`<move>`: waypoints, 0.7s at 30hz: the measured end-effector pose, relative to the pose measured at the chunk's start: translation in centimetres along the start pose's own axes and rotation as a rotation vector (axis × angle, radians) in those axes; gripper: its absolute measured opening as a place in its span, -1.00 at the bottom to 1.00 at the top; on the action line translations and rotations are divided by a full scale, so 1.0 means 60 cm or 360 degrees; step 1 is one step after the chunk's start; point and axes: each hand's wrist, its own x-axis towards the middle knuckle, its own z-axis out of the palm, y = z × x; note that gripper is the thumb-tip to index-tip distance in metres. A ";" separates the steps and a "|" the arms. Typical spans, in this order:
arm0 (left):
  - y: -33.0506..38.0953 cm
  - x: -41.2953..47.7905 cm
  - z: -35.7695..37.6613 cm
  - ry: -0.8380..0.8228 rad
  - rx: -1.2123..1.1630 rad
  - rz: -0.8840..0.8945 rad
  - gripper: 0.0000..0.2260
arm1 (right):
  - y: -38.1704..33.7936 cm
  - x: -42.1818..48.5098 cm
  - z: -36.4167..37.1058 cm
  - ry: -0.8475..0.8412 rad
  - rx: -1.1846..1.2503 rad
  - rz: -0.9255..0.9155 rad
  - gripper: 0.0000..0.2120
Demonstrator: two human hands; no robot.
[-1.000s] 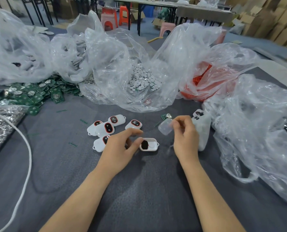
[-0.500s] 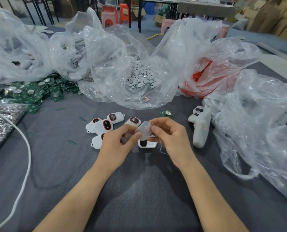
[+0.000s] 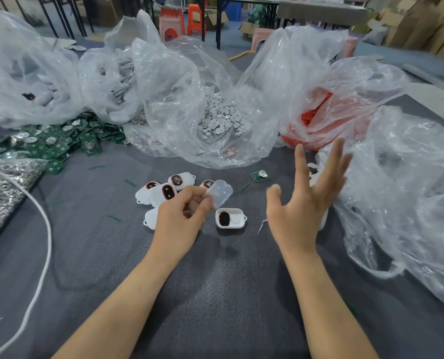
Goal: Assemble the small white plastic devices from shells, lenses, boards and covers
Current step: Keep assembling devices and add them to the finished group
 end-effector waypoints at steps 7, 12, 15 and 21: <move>0.011 -0.002 0.001 -0.0201 -0.0081 0.0302 -0.66 | -0.033 -0.025 0.008 -0.0529 0.1079 0.0245 -0.82; 0.001 0.002 0.000 -0.0320 -0.0082 0.0314 -0.60 | -0.024 -0.019 0.010 -0.1118 0.1517 0.0501 -0.71; 0.004 0.001 0.000 -0.0378 -0.0074 0.0292 -0.60 | -0.012 -0.013 0.008 -0.1220 0.1615 0.0602 -0.67; 0.013 -0.001 -0.001 -0.0320 -0.0491 -0.0084 -0.73 | -0.008 -0.012 0.012 -0.0936 0.1435 0.0696 -0.62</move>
